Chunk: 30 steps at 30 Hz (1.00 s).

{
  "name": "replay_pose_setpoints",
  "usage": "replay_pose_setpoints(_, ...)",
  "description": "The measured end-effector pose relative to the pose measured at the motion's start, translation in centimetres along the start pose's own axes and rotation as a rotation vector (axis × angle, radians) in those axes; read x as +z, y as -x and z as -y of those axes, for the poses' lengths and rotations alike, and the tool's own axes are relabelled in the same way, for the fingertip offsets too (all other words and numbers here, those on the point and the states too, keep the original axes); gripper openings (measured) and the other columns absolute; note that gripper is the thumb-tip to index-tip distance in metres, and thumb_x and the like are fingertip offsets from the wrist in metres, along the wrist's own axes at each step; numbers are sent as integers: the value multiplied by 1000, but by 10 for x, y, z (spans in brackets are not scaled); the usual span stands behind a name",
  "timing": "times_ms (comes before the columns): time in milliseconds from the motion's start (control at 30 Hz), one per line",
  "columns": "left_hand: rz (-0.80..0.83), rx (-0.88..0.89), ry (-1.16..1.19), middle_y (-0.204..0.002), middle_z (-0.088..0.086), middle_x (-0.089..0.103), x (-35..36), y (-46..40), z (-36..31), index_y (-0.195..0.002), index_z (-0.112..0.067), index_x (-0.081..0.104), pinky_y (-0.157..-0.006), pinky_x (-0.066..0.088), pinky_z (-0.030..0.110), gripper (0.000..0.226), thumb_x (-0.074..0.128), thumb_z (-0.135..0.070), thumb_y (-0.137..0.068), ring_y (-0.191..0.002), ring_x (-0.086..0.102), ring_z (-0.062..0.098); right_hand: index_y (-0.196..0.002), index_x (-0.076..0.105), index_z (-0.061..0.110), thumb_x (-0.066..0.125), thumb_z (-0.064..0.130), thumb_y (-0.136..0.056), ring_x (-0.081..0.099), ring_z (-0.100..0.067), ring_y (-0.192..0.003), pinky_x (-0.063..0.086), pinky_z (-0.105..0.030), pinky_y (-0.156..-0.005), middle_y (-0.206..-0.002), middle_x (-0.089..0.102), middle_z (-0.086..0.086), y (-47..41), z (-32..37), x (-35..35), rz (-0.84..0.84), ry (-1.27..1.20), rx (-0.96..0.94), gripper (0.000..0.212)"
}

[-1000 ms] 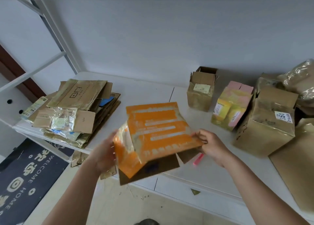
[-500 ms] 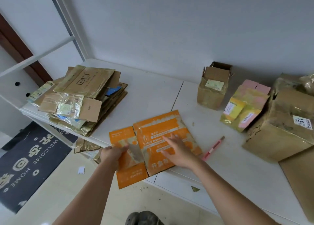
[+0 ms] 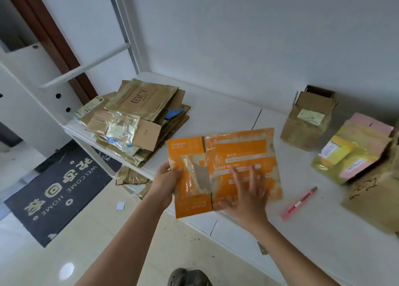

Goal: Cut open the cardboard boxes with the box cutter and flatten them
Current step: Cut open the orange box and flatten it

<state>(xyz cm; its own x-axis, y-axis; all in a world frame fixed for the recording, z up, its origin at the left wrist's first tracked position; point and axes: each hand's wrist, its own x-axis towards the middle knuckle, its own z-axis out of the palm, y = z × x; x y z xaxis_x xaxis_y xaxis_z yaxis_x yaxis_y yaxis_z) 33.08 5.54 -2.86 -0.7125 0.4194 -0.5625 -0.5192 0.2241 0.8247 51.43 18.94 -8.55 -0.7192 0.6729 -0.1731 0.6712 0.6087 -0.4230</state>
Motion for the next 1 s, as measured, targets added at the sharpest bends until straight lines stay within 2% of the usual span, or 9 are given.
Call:
replay_pose_setpoints(133,13,164,239,-86,1,74,6,6,-36,-107,-15,59,-53,56,28,14,54,-6,-98,-70,72,13,-151,14,39,61,59,-82,-5,-36,-151,16,-54,-118,-163,-7,-17,-6,48,-24,-474,-379,64,86)
replay_pose_setpoints(200,-9,168,390,-67,-2,70,-4,6,-55,-99,-10,56,-48,52,22,9,52,-2,-99,-54,67,9,-147,16,52,68,44,-87,23,-33,-147,40,-45,-105,-163,0,-13,-16,73,-42,-482,-696,-1,80)
replay_pose_setpoints(300,-68,135,551,-76,3,64,-33,2,-72,-93,-9,54,-53,55,24,9,53,-2,-99,-56,66,11,-139,27,63,68,20,-92,68,-15,-105,60,-35,-78,-156,27,1,-39,112,-64,-303,-1052,-97,76)
replay_pose_setpoints(433,-149,141,600,-94,6,69,-79,-11,-88,-111,-6,59,-59,58,31,14,58,-5,-97,-72,72,16,-148,40,34,66,7,-93,68,-15,-91,58,-28,-78,-124,42,11,-79,175,-65,-327,-865,-130,67)
replay_pose_setpoints(533,-243,156,556,-103,9,68,-114,-31,-106,-118,-4,57,-62,58,28,24,62,-5,-94,-84,70,20,-149,39,25,65,10,-94,62,-14,-96,49,-13,-73,-130,45,4,-108,221,-57,-279,-761,-112,63)
replay_pose_setpoints(667,-431,205,235,-130,13,57,-154,-71,-131,-136,-10,40,-92,54,42,57,72,-13,-89,-109,62,28,-150,38,21,62,11,-96,46,-26,-133,45,-37,-107,-146,41,-8,-143,270,-42,-180,-699,-64,60)
replay_pose_setpoints(800,-502,241,-345,-154,15,15,-179,-105,-135,-154,-35,5,-106,38,43,110,82,-18,-78,-121,44,30,-149,42,17,56,4,-98,49,-28,-127,42,-25,-91,-147,35,-11,-171,293,-20,-107,-574,53,54)
replay_pose_setpoints(900,-372,386,-881,-161,3,-6,-194,-131,-120,-151,-45,23,-117,17,53,87,76,-39,-82,-146,7,37,-149,41,14,52,-2,-98,53,-30,-119,43,-22,-81,-147,26,-11,-176,293,4,-54,-508,203,54)
replay_pose_setpoints(1000,-61,475,-1074,-165,0,3,-198,-153,-116,-150,-41,32,-118,5,59,76,67,-54,-83,-149,-8,38,-151,35,18,55,2,-96,52,-31,-116,48,-28,-84,-150,16,-12,-179,292,18,-41,-354,222,61)
